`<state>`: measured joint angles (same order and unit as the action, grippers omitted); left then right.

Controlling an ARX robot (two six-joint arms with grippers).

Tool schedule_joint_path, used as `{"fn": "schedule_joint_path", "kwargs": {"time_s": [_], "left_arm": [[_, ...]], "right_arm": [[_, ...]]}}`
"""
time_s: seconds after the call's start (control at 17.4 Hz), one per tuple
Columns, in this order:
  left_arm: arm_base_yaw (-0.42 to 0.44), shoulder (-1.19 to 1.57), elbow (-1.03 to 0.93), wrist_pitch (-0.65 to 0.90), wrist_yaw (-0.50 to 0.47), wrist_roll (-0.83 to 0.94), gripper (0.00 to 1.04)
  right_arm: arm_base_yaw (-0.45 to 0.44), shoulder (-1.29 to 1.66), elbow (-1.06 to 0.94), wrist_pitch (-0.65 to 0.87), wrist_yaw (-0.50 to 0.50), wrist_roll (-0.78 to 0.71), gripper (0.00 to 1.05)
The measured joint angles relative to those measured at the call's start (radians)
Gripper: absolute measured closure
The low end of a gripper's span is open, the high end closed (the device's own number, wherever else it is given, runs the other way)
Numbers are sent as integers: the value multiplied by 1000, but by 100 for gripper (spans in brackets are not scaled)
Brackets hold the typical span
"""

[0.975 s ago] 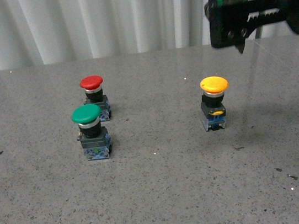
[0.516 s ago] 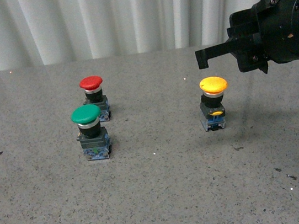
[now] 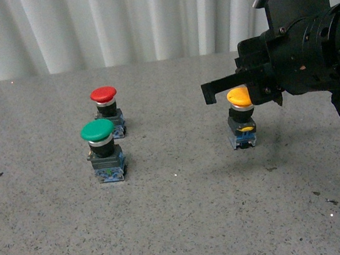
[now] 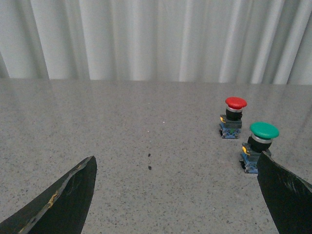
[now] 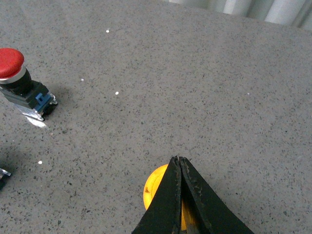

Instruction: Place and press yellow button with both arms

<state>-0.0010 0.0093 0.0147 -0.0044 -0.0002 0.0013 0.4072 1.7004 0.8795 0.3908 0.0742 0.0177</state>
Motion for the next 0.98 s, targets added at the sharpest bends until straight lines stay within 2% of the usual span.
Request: {"fn": "schedule_joint_path", "kwargs": {"time_s": [0.75, 0.98], "left_arm": [[0, 0, 0, 0, 0, 0, 7], [0, 0, 0, 0, 0, 0, 7]], "right_arm": [[-9, 52, 18, -71, 11, -13, 103], [-9, 49, 7, -31, -2, -11, 103]]}}
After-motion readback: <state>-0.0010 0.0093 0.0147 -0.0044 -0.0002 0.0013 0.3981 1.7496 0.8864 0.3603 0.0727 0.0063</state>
